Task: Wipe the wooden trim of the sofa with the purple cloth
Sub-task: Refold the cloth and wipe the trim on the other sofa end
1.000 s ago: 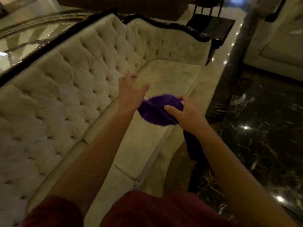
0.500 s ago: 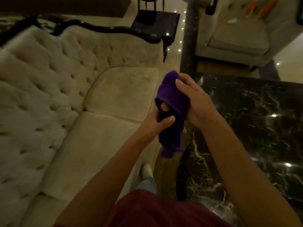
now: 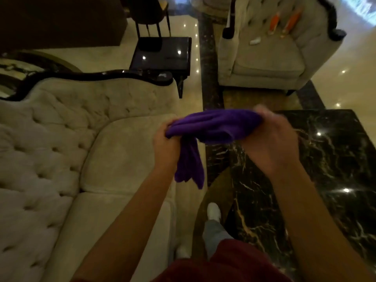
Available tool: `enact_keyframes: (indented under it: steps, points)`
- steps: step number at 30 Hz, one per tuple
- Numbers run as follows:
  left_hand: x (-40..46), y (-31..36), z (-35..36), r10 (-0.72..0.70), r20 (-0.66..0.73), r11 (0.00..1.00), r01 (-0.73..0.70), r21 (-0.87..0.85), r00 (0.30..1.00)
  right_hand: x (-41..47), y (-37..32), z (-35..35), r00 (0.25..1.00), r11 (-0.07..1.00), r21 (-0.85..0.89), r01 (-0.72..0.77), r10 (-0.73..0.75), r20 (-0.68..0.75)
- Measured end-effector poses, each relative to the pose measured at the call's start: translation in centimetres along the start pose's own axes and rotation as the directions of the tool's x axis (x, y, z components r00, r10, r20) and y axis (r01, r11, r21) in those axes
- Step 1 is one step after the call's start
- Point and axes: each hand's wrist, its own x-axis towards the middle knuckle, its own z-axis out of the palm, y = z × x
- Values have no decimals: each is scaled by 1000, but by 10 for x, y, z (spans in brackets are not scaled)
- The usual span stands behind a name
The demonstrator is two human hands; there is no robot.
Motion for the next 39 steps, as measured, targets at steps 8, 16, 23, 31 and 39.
enact_keyframes:
  steps: [8,16,23,31,39]
  points:
    - [122,60,66,106,197,994,-108,1,975,140,17,-44,963,728,-652,-210,270,-9]
    - [223,94,91,349,309,921,-384,60,885,274,-21,1,880,890,-436,-134,310,361]
    - [316,41,55,-44,575,942,226,-248,817,376,-21,21,968,961,-258,-96,151,202]
    - [394,22,124,-366,288,910,405,-88,885,497,-40,65,987,997,-70,16,-5,160]
    - [495,54,91,-327,413,398,521,-755,850,574,-32,47,817,994,-63,-91,111,566]
